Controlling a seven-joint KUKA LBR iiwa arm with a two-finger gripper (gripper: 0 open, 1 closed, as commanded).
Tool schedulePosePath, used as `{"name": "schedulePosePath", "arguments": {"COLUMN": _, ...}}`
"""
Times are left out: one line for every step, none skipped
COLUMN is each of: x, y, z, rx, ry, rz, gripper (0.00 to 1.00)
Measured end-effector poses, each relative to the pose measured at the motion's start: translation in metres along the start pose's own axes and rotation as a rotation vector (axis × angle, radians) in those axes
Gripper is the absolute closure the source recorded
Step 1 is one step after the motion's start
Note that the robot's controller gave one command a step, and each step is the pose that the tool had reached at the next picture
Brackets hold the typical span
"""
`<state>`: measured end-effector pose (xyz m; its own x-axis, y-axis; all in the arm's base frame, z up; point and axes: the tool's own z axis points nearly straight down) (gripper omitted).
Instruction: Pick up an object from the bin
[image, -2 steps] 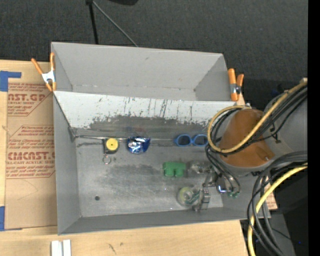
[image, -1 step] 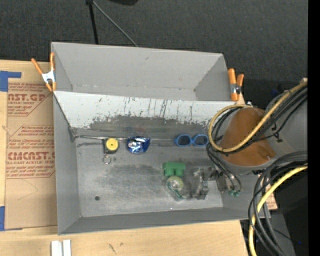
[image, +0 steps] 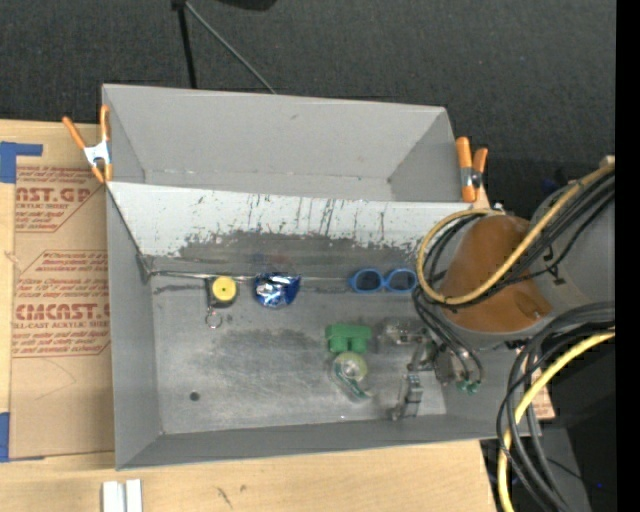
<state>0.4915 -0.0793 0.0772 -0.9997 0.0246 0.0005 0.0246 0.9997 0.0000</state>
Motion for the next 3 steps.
{"name": "schedulePosePath", "arguments": {"x": -0.068, "y": 0.061, "z": -0.006, "rx": -0.003, "ry": -0.007, "rz": 0.022, "gripper": 0.00}}
{"name": "schedulePosePath", "arguments": {"x": -0.010, "y": 0.121, "z": 0.008, "rx": -0.003, "ry": 0.001, "rz": -0.455, "gripper": 0.00}}
{"name": "schedulePosePath", "arguments": {"x": -0.011, "y": 0.120, "z": 0.007, "rx": -0.001, "ry": -0.003, "rz": -0.451, "gripper": 1.00}}
